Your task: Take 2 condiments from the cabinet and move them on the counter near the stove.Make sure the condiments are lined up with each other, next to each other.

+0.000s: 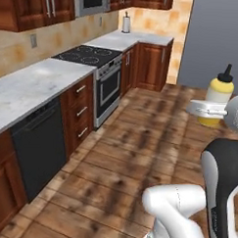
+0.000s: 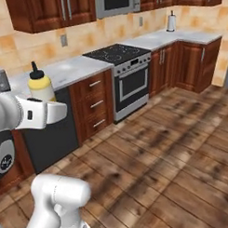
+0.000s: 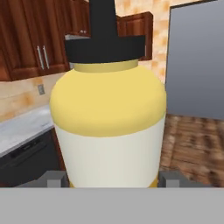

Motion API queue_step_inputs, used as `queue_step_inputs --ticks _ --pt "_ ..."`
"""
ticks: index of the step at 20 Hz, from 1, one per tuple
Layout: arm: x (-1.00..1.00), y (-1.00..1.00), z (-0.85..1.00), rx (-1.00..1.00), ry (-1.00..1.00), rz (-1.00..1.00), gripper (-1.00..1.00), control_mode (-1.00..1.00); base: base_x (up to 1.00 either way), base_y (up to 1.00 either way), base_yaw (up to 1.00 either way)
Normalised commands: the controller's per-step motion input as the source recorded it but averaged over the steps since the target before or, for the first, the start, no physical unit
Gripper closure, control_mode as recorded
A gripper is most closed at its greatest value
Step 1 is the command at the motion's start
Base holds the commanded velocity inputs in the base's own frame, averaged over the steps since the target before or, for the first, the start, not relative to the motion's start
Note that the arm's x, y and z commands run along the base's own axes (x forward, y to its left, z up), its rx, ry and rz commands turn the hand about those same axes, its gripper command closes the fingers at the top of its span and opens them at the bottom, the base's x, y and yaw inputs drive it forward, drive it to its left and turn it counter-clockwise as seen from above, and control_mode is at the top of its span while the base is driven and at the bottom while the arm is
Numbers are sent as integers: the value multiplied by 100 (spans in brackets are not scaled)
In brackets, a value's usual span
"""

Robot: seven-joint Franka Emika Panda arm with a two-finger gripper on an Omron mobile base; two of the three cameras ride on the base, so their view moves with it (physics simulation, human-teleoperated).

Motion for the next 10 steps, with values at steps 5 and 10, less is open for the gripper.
queue_step_inputs --ticks 5,10 --pt "0 0 0 0 0 0 100 100 100 -64 26" --pt "0 0 0 0 0 0 100 100 100 -74 23"
